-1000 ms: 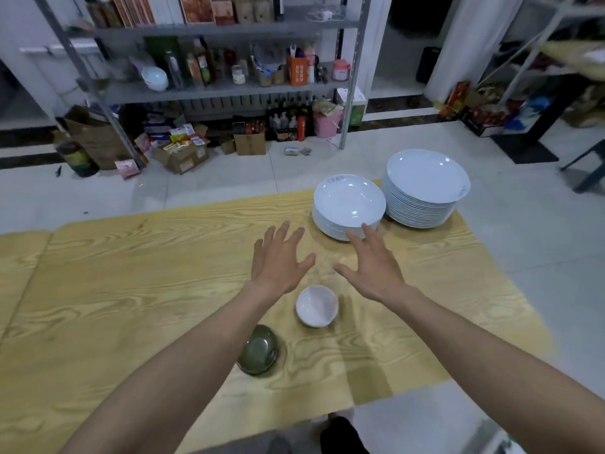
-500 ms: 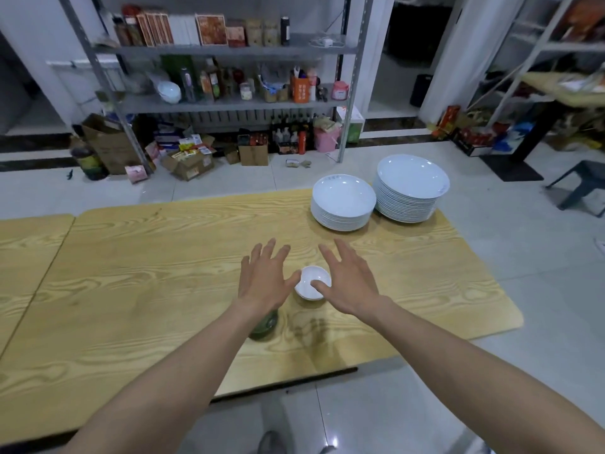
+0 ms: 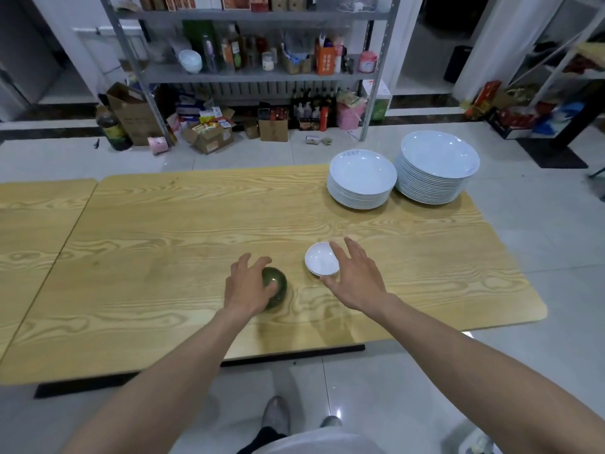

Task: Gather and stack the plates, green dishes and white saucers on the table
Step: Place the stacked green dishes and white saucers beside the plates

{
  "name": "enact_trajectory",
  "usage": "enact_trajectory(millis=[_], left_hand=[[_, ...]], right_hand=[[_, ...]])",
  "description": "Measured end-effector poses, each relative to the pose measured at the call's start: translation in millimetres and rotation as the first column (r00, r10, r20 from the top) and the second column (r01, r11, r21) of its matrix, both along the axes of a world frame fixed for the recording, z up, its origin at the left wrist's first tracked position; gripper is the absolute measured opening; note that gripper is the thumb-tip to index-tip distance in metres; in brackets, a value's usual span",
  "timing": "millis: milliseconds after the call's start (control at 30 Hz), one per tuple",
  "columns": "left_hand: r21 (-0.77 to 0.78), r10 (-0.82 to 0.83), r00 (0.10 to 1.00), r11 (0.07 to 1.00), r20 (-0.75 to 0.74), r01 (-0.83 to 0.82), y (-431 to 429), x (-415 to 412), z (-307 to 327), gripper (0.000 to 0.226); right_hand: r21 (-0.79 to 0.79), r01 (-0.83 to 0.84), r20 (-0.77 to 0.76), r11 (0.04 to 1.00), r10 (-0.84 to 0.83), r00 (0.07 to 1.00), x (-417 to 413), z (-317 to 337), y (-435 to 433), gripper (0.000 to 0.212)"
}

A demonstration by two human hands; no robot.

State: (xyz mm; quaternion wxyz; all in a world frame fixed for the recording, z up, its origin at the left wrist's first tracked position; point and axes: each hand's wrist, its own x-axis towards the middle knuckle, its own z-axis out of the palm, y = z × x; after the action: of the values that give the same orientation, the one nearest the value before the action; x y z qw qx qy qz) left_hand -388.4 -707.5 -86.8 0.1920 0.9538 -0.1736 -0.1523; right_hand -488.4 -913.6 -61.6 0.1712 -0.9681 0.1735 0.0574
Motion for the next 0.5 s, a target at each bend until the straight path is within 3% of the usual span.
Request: enact_trajectory(millis=[267,500], left_hand=[[-0.041,0.138,0.968,0.988,-0.211,-0.149,16,5,-38,0.043],[-0.290,0.186,0.903,0.905,-0.387,-0.311,15,13,-57,0.030]], right_hand=[[0.041,0.011,-0.053,0.999,-0.009,0.999,-1,-25,-3,0.075],[0.195,0.149,-0.063,0.969,-0.139,0.988,8,-45,-15,0.058]])
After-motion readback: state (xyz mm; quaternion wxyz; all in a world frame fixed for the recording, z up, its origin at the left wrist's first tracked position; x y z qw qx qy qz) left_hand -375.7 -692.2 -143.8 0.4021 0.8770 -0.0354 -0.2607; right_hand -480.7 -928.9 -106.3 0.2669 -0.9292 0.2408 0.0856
